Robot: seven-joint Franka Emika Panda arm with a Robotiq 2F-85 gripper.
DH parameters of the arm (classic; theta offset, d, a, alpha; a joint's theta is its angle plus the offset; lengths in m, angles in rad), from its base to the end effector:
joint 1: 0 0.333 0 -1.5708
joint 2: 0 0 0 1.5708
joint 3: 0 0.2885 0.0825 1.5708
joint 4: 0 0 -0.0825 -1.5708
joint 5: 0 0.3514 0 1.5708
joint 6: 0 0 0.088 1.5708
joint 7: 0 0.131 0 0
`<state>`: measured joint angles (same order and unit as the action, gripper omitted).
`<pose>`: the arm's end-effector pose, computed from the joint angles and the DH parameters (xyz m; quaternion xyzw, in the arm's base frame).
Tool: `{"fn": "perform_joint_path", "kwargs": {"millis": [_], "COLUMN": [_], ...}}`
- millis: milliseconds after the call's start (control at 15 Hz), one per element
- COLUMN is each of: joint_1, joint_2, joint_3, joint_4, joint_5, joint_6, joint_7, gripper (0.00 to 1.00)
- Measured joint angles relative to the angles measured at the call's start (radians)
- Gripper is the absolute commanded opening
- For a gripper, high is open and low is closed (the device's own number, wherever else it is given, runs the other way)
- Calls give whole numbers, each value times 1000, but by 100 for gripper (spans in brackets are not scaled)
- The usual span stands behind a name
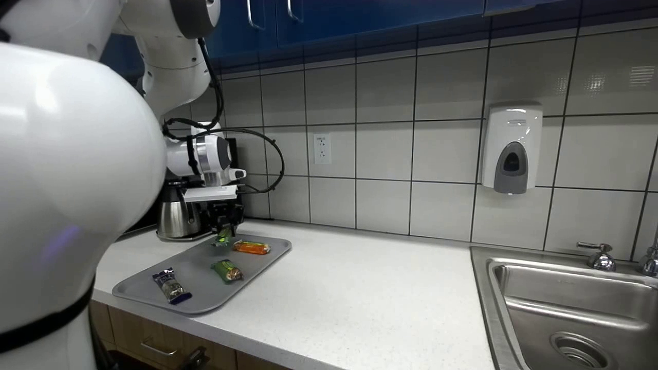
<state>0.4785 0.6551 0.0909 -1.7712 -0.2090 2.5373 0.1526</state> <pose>0.5380 0.3397 0.1814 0.9588 0.2758 0.0674 0.0142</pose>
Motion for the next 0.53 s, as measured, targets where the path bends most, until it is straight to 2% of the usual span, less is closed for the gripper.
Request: {"fn": "perform_joint_path", "kwargs": {"millis": [533], "joint_1": [-52], "joint_2": [0], "joint_3": [-30], "joint_4": [0], "joint_5": [0], "joint_6": [4], "joint_7": [0], "gripper": [18]}}
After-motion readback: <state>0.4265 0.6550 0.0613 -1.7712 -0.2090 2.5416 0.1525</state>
